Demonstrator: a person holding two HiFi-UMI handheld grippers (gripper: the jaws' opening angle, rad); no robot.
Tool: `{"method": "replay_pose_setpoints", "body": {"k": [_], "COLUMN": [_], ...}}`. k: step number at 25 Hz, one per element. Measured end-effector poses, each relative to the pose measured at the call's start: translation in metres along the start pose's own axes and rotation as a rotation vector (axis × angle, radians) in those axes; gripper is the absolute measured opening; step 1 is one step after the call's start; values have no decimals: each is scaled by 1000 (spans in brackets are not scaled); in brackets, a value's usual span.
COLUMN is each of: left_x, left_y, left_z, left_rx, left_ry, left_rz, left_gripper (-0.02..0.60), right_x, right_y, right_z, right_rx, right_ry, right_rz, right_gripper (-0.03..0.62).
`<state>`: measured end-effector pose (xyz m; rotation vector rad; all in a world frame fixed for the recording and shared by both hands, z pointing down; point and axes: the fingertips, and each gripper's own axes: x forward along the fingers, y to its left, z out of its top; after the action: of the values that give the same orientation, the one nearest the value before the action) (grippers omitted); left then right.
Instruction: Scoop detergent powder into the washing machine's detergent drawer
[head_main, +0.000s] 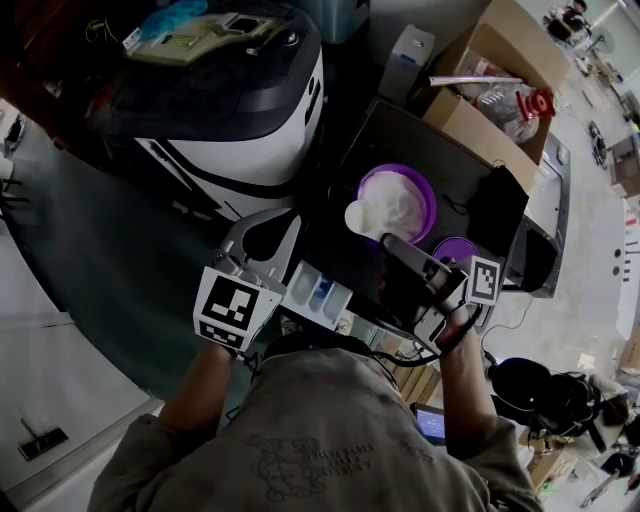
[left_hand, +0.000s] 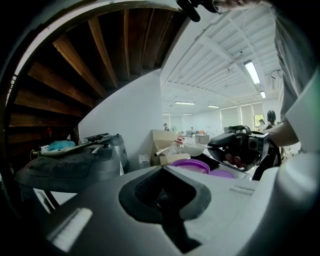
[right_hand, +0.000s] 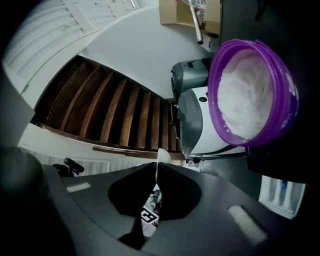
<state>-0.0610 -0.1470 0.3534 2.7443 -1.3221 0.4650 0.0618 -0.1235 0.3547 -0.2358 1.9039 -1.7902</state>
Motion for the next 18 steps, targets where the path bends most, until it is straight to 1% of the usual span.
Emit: {"method": "replay_pose_setpoints", "body": {"k": [3, 8, 12, 15, 18], "left_x": [-2, -10, -17, -24, -30], "left_y": [1, 1, 2, 3, 3], "left_z": [-5, -18, -34, -47, -59], "left_rx": [-1, -8, -6, -19, -34], "left_ry": [9, 33, 66, 90, 110], "left_rz": [3, 17, 29, 36, 41], "left_gripper": [0, 0, 0, 0, 0], "right_x": [2, 3, 6, 8, 10], "right_y": [-6, -23, -40, -53, -64], "right_z": [-5, -19, -32, -43, -55], "right_rx": [-9, -58, -72, -68, -95], "right_ry": [17, 71, 112, 140, 173], "right_rz": [-22, -103, -149, -167, -175], "right_gripper": [35, 35, 35, 35, 35]}}
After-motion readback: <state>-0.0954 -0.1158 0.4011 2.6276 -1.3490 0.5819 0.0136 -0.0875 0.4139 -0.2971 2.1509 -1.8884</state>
